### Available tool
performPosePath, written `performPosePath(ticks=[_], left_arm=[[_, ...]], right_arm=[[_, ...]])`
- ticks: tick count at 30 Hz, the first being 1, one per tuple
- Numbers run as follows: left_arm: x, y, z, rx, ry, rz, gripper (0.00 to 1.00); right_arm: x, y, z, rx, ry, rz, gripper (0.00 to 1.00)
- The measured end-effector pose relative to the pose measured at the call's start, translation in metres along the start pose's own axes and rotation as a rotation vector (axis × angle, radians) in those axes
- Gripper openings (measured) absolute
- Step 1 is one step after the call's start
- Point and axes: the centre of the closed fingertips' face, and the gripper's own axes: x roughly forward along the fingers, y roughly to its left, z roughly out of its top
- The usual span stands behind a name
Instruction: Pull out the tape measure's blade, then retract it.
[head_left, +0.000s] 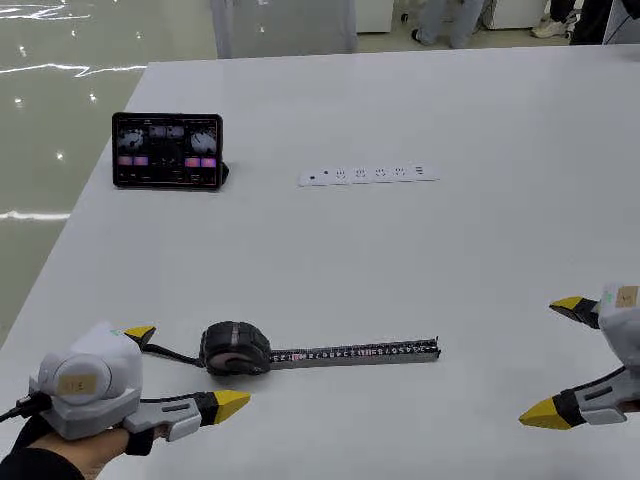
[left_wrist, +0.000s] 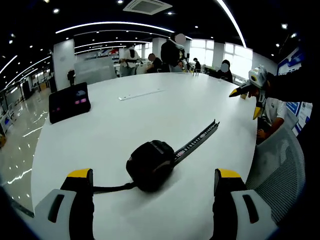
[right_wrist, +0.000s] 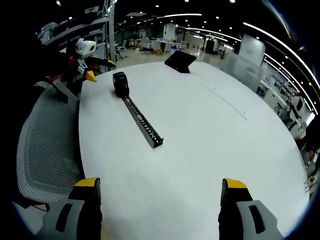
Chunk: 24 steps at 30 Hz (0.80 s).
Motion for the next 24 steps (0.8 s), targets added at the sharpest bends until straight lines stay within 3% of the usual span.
performPosePath(ticks=[9,11,13,19,24], left_arm=[[0.010,-0.006,-0.002,-0.008,0.017,0.014,0.99],[0.013,-0.007,-0.001,-0.022,0.011,0.016,0.99],[0.016,-0.006,0.000,0.002,0.011,0.029,0.99],[0.025,-0.006,0.007,-0.028,0.004,0.047,0.99],[0.032,-0.008,0.012,-0.050,-0.013,0.061,0.99]], right_arm=[[0.014,-0.008,0.011,-0.052,0.038,0.040,0.99],[0.017,-0.010,0.014,-0.073,0.045,0.040,0.99],[0.020,-0.012,0.015,-0.081,0.053,0.040,0.99],[0.027,-0.014,0.016,-0.102,0.082,0.058,0.99],[0.034,-0.018,0.023,-0.110,0.075,0.064,0.99]])
